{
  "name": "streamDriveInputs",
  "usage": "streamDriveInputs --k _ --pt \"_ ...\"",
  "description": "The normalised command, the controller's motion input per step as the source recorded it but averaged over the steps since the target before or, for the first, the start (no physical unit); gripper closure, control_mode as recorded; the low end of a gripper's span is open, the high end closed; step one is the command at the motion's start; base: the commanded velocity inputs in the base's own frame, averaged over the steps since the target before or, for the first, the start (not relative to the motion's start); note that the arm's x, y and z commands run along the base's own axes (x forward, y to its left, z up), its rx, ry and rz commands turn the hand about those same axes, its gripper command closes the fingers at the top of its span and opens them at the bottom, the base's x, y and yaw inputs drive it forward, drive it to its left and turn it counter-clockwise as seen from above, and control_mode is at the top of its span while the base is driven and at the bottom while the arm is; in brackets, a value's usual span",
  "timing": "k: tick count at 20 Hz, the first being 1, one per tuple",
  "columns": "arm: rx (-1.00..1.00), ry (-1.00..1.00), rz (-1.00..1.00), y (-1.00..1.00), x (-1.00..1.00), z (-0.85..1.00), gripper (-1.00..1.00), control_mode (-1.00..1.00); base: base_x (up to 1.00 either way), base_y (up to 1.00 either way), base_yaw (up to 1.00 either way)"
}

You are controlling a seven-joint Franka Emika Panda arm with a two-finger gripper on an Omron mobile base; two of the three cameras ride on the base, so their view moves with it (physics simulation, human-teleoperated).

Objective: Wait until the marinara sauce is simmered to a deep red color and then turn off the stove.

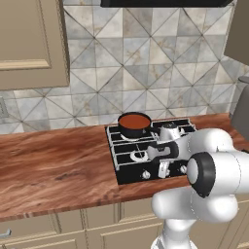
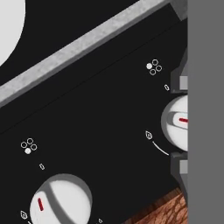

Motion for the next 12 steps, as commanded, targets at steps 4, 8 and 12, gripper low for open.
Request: streamDriveInputs --k 4,8,12 --pt "0.00 0.00 0.00 0.00 0.00 0.00 1.00 -1.00 0.00 0.00 0.00" --pt "0.00 0.00 0.00 0.00 0.00 0.00 1.00 -1.00 0.00 0.00 0.00" --pt "0.00 0.00 0.00 0.00 0.00 0.00 1.00 -1.00 0.00 0.00 0.00"
